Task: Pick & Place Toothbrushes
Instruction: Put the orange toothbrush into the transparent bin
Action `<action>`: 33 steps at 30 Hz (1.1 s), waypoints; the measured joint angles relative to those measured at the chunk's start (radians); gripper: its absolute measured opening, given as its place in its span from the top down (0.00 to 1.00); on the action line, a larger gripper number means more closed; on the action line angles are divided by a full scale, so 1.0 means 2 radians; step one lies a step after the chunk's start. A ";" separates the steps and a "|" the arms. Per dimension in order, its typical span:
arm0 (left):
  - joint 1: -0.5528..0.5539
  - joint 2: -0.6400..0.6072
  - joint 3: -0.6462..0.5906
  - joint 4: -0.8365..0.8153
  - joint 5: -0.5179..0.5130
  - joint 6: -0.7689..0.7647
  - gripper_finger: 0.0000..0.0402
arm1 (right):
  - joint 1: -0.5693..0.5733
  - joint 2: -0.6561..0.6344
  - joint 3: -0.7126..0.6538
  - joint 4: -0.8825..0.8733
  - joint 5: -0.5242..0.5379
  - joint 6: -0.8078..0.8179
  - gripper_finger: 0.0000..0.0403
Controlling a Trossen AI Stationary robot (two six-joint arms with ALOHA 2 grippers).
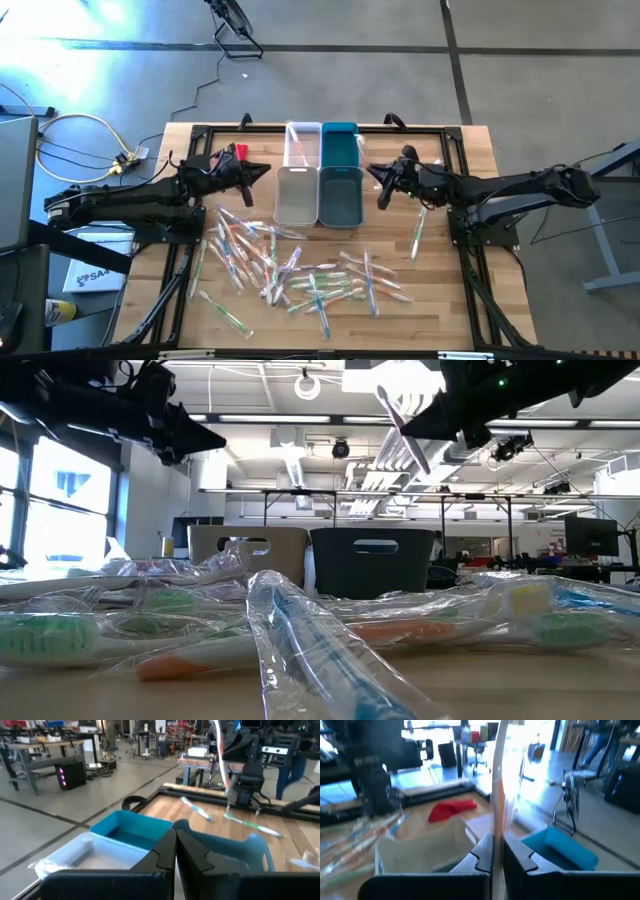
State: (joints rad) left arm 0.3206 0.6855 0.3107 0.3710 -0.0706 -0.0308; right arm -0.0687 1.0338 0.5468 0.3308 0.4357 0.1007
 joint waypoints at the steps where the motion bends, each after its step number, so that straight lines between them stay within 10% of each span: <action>1: 0.000 0.000 0.000 0.003 0.000 0.000 0.98 | -0.001 0.006 0.000 0.014 0.000 -0.007 0.97; 18: 0.000 0.092 0.000 0.178 -0.033 -0.013 0.68 | -0.045 0.191 0.000 0.300 -0.108 -0.034 0.97; 33: 0.000 0.207 0.083 0.202 0.053 -0.009 0.67 | -0.039 0.312 0.059 0.409 -0.154 -0.023 0.97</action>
State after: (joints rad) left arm 0.3213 1.0996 0.4760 0.7760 0.0353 -0.0482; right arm -0.1475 1.6583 0.6656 1.1486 0.1271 0.0555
